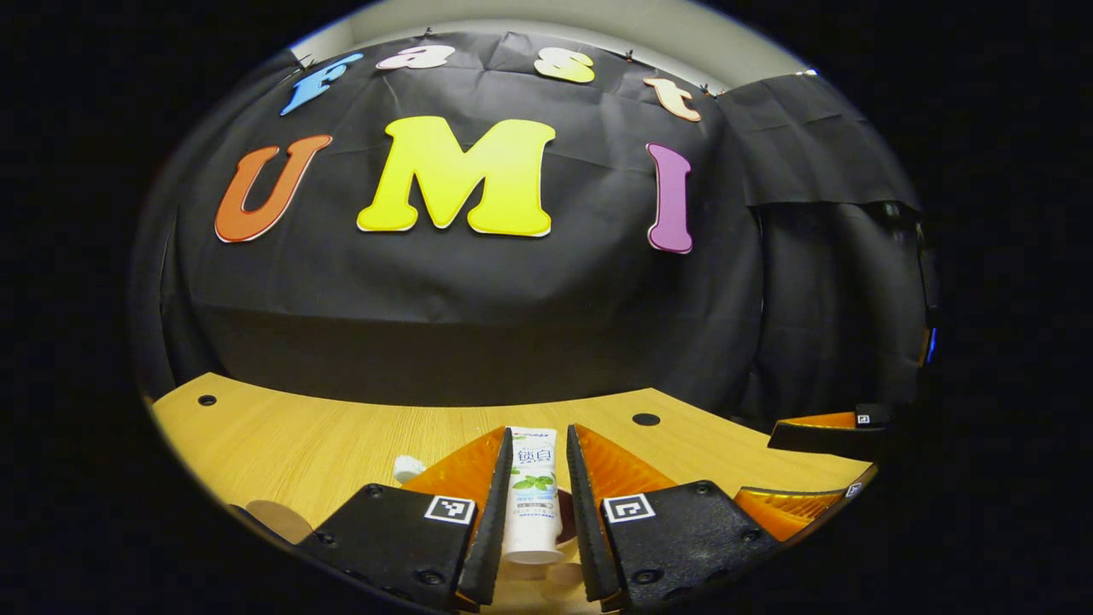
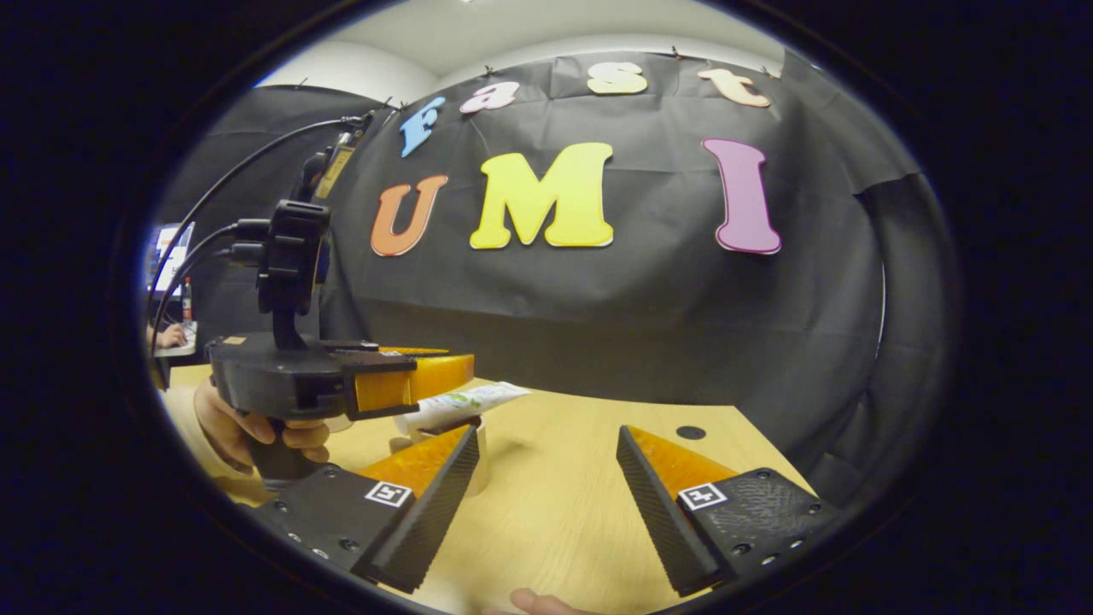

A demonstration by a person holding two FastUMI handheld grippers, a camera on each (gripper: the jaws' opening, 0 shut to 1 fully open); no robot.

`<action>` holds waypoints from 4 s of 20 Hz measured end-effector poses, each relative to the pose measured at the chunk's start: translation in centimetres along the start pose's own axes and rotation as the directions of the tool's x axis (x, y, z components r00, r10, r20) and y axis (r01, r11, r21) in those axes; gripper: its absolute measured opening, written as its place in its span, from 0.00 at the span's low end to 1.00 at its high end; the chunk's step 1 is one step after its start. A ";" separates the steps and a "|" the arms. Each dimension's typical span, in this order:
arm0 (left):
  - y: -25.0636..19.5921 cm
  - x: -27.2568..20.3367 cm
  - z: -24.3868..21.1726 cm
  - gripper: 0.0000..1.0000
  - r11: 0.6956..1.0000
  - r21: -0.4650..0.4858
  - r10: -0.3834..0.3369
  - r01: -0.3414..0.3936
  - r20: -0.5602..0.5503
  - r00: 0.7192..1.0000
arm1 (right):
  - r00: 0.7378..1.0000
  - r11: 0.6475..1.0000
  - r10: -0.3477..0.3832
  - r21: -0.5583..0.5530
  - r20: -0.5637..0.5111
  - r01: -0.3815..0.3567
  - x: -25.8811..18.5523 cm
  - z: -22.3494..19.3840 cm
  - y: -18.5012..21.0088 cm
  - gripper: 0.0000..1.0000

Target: Put the toothbrush and toothpaste on the desktop into the cup, then pick up the cup and place it on the coaster on the desktop.

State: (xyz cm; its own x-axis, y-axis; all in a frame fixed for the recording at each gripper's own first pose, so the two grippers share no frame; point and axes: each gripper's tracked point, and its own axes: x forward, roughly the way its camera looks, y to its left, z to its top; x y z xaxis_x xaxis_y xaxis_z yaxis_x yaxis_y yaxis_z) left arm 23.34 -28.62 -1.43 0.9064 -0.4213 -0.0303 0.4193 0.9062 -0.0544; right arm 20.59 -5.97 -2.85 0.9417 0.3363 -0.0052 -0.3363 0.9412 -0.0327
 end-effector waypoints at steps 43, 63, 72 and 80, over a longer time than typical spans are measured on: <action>-0.5 2.0 -5.0 0.39 1.000 -0.001 -0.003 0.003 -0.705 0.709 | 0.994 0.994 -0.090 -0.058 0.055 0.094 0.7 -0.4 -2.6 0.98; -0.3 -1.5 3.4 0.35 0.996 -0.076 0.016 -0.048 -0.379 0.925 | 0.997 0.985 -0.070 -0.157 0.016 0.071 1.6 -2.4 -1.2 0.96; 1.7 0.2 2.3 0.35 0.994 -0.038 0.092 -0.105 -0.249 0.964 | 0.997 0.982 -0.075 -0.175 -0.001 0.074 1.9 -3.0 -1.3 0.96; 0.9 0.1 0.8 0.35 0.994 -0.064 0.070 -0.087 -0.237 0.969 | 0.997 0.981 -0.075 -0.180 -0.007 0.073 2.1 -3.2 -1.2 0.96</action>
State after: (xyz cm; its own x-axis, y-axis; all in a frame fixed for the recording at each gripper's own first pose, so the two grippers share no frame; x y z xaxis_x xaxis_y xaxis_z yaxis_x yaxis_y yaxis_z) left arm 23.84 -27.84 -0.70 0.8955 -0.3539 -0.2699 0.3348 0.9352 -0.1155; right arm 22.95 -6.52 -6.00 0.9644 0.2642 -0.0094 -0.2601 0.9419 -0.2125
